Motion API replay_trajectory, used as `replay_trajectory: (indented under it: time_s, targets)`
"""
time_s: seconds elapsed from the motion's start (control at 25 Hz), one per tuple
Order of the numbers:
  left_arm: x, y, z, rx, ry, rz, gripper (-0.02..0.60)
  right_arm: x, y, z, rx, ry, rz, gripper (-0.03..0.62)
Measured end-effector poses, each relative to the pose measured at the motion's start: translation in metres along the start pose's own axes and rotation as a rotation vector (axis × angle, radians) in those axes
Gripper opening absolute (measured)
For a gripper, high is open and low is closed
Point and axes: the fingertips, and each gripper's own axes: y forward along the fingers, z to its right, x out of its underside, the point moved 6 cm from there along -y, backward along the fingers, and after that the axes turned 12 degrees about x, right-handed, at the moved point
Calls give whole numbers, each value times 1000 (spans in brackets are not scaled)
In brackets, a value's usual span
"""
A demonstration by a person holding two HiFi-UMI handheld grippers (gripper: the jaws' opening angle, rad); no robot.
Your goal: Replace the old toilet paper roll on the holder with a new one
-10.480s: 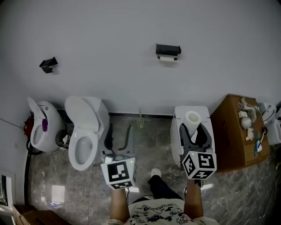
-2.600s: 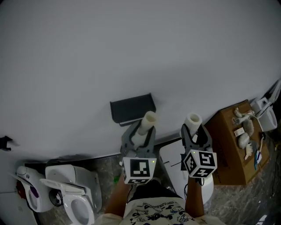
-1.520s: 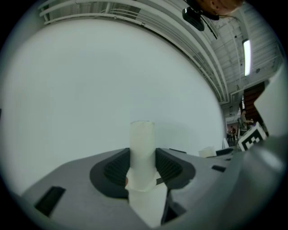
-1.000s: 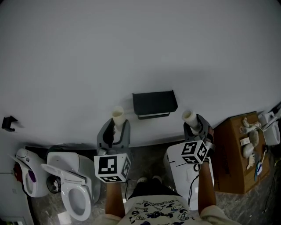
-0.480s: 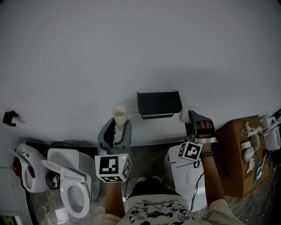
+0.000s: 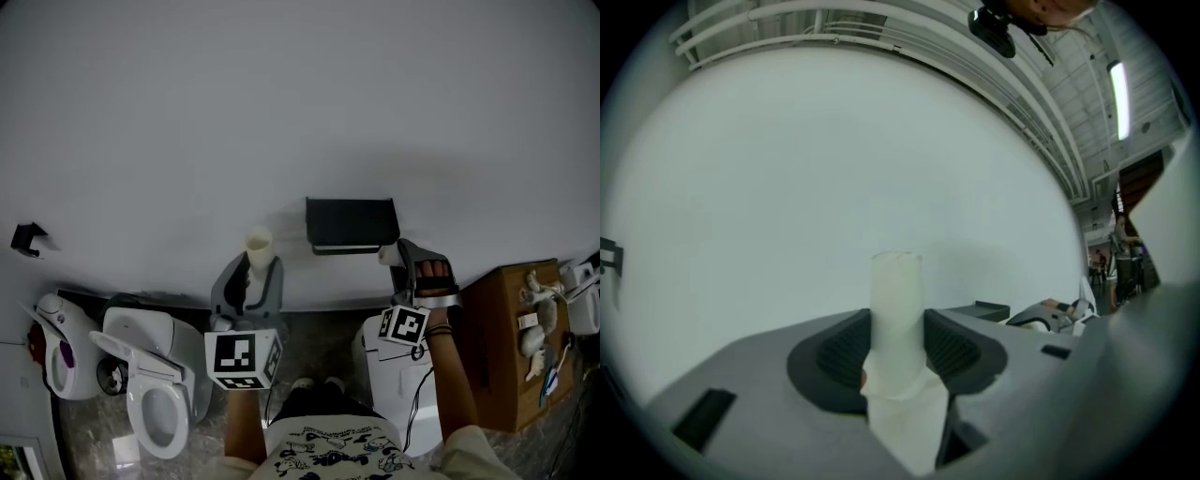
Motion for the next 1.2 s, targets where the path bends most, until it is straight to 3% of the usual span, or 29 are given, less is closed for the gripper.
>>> replay_trajectory:
  time_s: [1.2]
  targets:
    - [3,-68,-40,-185,8,-25,183,-101,2,-5,44,11,186,275]
